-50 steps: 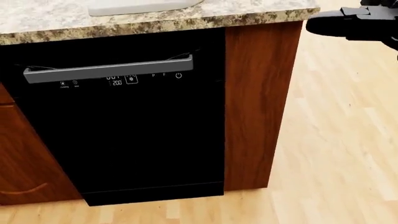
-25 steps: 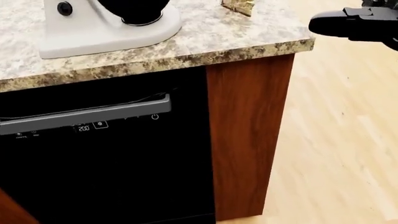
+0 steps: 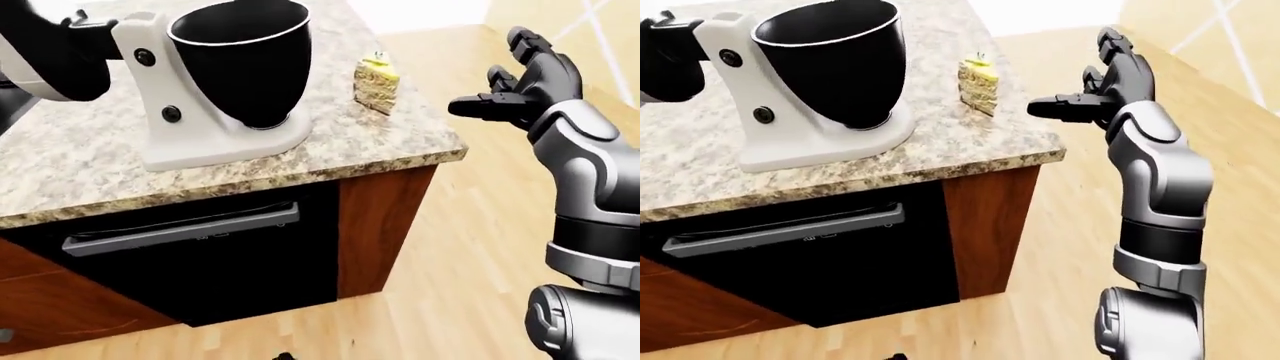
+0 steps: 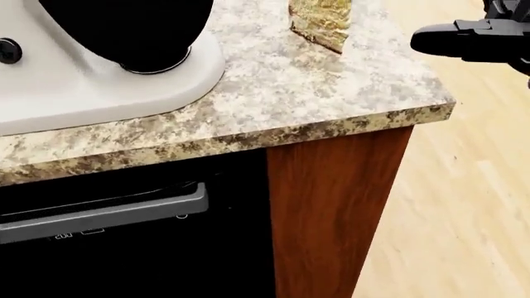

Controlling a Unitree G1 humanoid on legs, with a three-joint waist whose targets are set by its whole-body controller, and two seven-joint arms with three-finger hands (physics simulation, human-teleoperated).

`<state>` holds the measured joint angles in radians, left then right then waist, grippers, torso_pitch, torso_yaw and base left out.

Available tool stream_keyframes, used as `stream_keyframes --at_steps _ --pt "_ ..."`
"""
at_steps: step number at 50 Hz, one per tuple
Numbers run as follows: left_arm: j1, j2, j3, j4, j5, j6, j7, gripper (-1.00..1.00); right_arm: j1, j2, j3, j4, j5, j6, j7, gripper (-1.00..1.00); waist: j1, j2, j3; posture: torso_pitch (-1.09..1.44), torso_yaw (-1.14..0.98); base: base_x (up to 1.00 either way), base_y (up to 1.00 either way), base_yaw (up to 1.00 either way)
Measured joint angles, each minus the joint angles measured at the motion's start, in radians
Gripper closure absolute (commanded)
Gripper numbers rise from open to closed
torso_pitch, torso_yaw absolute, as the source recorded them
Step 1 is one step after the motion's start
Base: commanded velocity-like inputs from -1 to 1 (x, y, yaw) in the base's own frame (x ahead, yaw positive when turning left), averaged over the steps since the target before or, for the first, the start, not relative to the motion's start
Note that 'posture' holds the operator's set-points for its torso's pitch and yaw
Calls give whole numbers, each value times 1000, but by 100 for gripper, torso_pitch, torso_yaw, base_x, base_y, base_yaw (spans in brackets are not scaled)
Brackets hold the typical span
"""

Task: Place the cake in the stand mixer bowl.

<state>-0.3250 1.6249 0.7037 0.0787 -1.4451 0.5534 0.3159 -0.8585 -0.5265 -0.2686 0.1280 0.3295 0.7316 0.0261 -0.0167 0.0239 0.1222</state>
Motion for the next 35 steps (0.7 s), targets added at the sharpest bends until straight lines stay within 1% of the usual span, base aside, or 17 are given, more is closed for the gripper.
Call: stream_keyframes --at_steps 2,4,6,7,11,13,15,18,21,22,23,24,25,26,28,31,35 --pt "-5 8 13 -8 0 -4 0 -100 -7 0 0 -2 -7 -14 -3 -100 -4 19 -12 0 0 0 0 0" --pt "-13 18 33 -13 1 -15 -1 -100 -18 0 -7 -16 -7 -25 -6 -100 -6 55 -34 0 0 0 0 0" --pt "-14 14 49 -17 1 -25 -2 -100 -12 11 -12 -26 2 -33 -9 -100 -5 41 -38 0 0 0 0 0" --pt "-13 15 50 -15 2 -26 -2 -100 -11 10 -8 -25 7 -30 -9 -100 -2 35 -45 0 0 0 0 0" --pt "-8 12 30 -5 1 -24 5 -100 -3 8 0 -47 23 -23 -5 -100 7 22 -59 0 0 0 0 22" --pt "-2 3 2 -11 -4 -17 2 -100 9 -3 -4 -56 20 -24 1 -100 11 23 -66 0 0 2 0 100" --pt "3 1 -7 -9 -6 -5 -2 -100 8 -4 -9 -62 11 -24 4 -100 25 23 -67 0 0 3 0 100" --pt "-2 5 12 -3 -2 -6 0 -100 1 4 0 -66 9 -24 11 -100 46 23 -67 0 0 3 0 100" --pt "-7 7 33 5 6 -18 4 -100 -6 16 10 -68 15 -23 15 -100 61 26 -63 0 0 2 0 87" --pt "-8 9 41 9 8 -20 6 -100 -14 21 14 -61 17 -22 11 -100 63 21 -63 0 0 0 0 0" --pt "-11 15 50 11 12 -23 8 -100 -24 24 19 -54 20 -24 7 -100 60 13 -54 0 0 0 0 0" --pt "-16 22 55 7 14 -29 8 -100 -28 21 18 -52 24 -30 6 -100 48 -4 -45 0 0 0 0 0" --pt "-19 25 57 -2 15 -36 6 -100 -26 17 13 -49 26 -40 6 -100 29 -20 -43 0 0 0 0 0" --pt "-18 17 60 -15 14 -38 3 -100 -17 13 5 -41 25 -53 4 -100 19 -12 -42 0 0 0 0 0" --pt "-13 7 46 -19 9 -33 -5 -100 -2 5 -9 -26 15 -57 -7 -100 11 -10 -48 0 0 0 0 0" --pt "-7 1 15 -3 8 -16 -4 -100 0 1 -12 -46 4 -45 -19 -100 5 -5 -51 0 0 0 0 0" --pt "-10 4 12 -20 6 -9 -6 -100 -7 -2 -16 -57 11 -49 -17 -100 -4 22 -43 0 0 0 0 0"
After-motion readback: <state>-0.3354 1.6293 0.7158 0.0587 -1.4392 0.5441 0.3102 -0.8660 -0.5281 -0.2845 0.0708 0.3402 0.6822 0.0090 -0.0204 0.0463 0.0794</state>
